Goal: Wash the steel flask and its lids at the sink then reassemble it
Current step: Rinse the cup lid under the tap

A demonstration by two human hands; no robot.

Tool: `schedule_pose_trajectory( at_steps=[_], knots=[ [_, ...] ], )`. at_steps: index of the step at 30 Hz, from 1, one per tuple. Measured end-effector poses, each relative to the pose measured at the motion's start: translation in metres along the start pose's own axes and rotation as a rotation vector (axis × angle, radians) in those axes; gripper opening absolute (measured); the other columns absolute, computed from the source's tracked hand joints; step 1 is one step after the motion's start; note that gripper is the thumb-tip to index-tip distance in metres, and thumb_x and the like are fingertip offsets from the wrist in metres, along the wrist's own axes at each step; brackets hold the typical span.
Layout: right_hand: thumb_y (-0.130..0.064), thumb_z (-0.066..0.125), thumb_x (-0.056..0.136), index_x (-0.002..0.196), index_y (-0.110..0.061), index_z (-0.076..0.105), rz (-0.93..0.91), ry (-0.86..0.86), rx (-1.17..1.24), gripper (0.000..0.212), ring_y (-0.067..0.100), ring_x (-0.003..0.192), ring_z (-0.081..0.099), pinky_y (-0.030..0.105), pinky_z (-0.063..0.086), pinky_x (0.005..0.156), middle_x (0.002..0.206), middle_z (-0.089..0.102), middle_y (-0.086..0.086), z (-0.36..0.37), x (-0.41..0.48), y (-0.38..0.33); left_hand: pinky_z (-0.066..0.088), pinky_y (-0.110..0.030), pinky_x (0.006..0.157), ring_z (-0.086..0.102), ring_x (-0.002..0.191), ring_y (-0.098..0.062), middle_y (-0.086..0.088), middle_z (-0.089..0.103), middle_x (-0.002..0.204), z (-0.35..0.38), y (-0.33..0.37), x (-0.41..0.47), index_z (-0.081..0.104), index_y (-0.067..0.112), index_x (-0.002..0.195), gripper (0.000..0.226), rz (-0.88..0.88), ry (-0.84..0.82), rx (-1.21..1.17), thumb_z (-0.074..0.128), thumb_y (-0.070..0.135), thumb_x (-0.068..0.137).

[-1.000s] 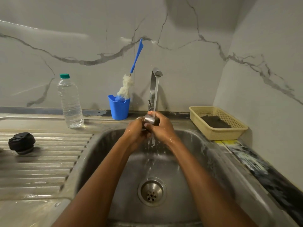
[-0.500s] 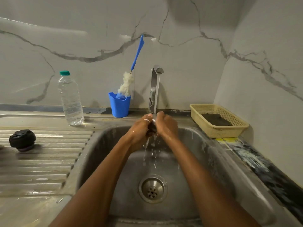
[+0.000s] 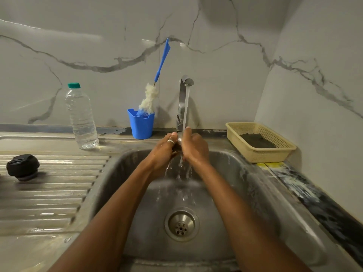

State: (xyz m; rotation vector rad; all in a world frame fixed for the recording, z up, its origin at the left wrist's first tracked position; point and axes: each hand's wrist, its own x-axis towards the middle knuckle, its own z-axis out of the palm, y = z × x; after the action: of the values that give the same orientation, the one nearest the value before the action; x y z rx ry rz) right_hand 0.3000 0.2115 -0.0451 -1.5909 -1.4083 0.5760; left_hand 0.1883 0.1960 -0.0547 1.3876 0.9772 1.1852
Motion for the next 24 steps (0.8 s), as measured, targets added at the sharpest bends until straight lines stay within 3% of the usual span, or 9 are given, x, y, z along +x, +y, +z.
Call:
schedule_pose_trajectory(
  at_steps=[1, 3, 5, 7, 10, 14, 17, 20, 24],
  knots=[
    [-0.057, 0.021, 0.105, 0.083, -0.011, 0.064, 0.047, 0.003, 0.017, 0.067, 0.021, 0.072, 0.066, 0.034, 0.054, 0.067, 0.078, 0.067, 0.007, -0.002, 0.001, -0.001, 0.049, -0.027, 0.097, 0.066, 0.109, -0.023, -0.016, 0.067, 0.116, 0.0, -0.001, 0.0, 0.055, 0.002, 0.124, 0.048, 0.011, -0.009, 0.04, 0.028, 0.04, 0.111],
    [-0.055, 0.02, 0.107, 0.079, -0.013, 0.064, -0.115, 0.053, -0.159, 0.067, 0.017, 0.065, 0.063, 0.028, 0.047, 0.057, 0.071, 0.064, 0.003, -0.005, 0.0, 0.005, 0.049, -0.027, 0.093, 0.064, 0.111, -0.026, -0.017, 0.065, 0.117, 0.002, -0.002, -0.001, 0.055, 0.002, 0.121, 0.046, 0.016, -0.004, 0.094, 0.028, 0.039, 0.111],
    [-0.051, 0.024, 0.108, 0.095, -0.015, 0.058, -0.407, 0.108, -0.346, 0.052, 0.016, 0.066, 0.06, 0.026, 0.044, 0.055, 0.078, 0.061, 0.0, -0.004, -0.007, 0.016, 0.052, -0.027, 0.092, 0.063, 0.113, -0.026, -0.014, 0.065, 0.119, 0.003, -0.003, -0.002, 0.058, 0.007, 0.12, 0.042, 0.017, 0.022, 0.087, 0.027, 0.035, 0.112],
    [-0.051, 0.027, 0.107, 0.114, -0.016, 0.052, -0.52, 0.085, -0.383, 0.043, 0.017, 0.076, 0.06, 0.031, 0.051, 0.064, 0.093, 0.06, 0.003, 0.0, -0.008, 0.02, 0.053, -0.028, 0.096, 0.064, 0.112, -0.019, -0.008, 0.065, 0.12, 0.002, -0.003, -0.002, 0.059, 0.014, 0.122, 0.039, 0.03, 0.037, 0.059, 0.027, 0.035, 0.112],
    [-0.058, 0.026, 0.104, 0.109, -0.015, 0.058, -0.239, -0.001, -0.152, 0.053, 0.017, 0.076, 0.061, 0.034, 0.052, 0.067, 0.093, 0.065, 0.004, 0.001, -0.005, 0.006, 0.053, -0.026, 0.095, 0.065, 0.113, -0.017, -0.008, 0.065, 0.12, -0.001, -0.006, 0.001, 0.057, 0.015, 0.124, 0.04, 0.056, 0.047, 0.08, 0.027, 0.038, 0.112],
    [-0.067, 0.02, 0.102, 0.103, -0.015, 0.065, 0.236, -0.236, 0.205, 0.068, 0.014, 0.053, 0.063, 0.022, 0.045, 0.046, 0.076, 0.072, 0.009, -0.013, -0.006, -0.007, 0.052, -0.035, 0.103, 0.067, 0.112, -0.025, -0.016, 0.067, 0.118, -0.001, -0.007, 0.004, 0.056, 0.013, 0.122, 0.04, -0.008, 0.093, -0.046, 0.028, 0.039, 0.111],
    [-0.063, 0.028, 0.104, 0.109, -0.013, 0.067, 0.26, -0.275, 0.342, 0.063, 0.012, 0.056, 0.063, 0.022, 0.048, 0.05, 0.076, 0.073, 0.007, -0.017, -0.003, -0.002, 0.053, -0.042, 0.103, 0.067, 0.115, -0.032, -0.019, 0.068, 0.119, -0.003, -0.007, 0.009, 0.057, 0.017, 0.123, 0.037, -0.156, 0.198, -0.286, 0.035, 0.044, 0.109],
    [-0.057, 0.049, 0.101, 0.109, -0.015, 0.07, 0.244, -0.327, 0.536, 0.047, 0.017, 0.083, 0.069, 0.032, 0.06, 0.076, 0.098, 0.075, 0.008, -0.016, -0.001, 0.006, 0.059, -0.036, 0.087, 0.072, 0.104, -0.027, -0.017, 0.075, 0.109, -0.004, -0.009, 0.013, 0.058, 0.013, 0.123, 0.041, -0.263, 0.269, -0.393, 0.036, 0.044, 0.109],
    [-0.047, 0.07, 0.092, 0.108, -0.009, 0.07, 0.349, -0.404, 0.734, 0.041, 0.026, 0.094, 0.073, 0.037, 0.062, 0.081, 0.101, 0.075, 0.014, -0.02, -0.004, 0.006, 0.054, -0.036, 0.082, 0.065, 0.094, -0.025, -0.021, 0.072, 0.108, 0.002, -0.014, 0.013, 0.063, 0.01, 0.12, 0.03, -0.279, 0.276, -0.123, 0.037, 0.02, 0.108]
  ],
)
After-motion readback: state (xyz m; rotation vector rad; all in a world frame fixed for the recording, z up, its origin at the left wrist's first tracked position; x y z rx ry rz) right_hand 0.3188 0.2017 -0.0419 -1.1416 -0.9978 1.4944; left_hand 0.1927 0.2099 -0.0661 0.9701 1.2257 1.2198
